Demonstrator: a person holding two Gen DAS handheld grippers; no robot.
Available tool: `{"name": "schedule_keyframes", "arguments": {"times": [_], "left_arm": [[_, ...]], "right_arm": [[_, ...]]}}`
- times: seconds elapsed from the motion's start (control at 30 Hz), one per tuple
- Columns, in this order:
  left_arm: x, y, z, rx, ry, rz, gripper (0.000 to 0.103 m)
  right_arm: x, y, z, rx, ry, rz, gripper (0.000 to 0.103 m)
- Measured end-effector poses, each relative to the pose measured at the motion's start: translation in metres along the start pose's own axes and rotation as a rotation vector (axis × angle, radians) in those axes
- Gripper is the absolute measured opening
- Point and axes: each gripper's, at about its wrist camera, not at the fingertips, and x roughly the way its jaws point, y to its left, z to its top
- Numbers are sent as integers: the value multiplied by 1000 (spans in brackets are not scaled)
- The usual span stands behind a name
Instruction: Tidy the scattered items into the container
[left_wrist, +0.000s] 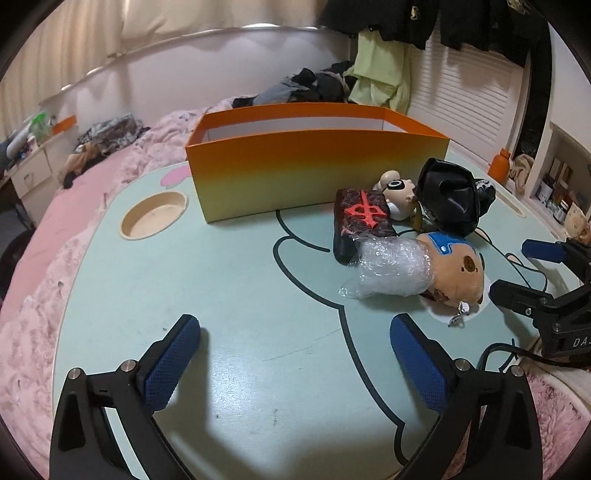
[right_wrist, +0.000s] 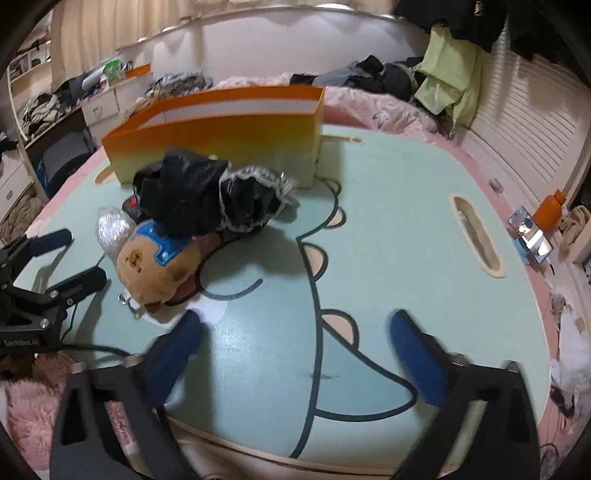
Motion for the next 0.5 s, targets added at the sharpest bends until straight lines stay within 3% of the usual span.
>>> {"name": "schedule_keyframes", "arguments": {"times": [0.5], "left_arm": [[4,-2,2,-2,-2,2,102]], "right_arm": [[0,1,-2,-2,0,1,103]]}}
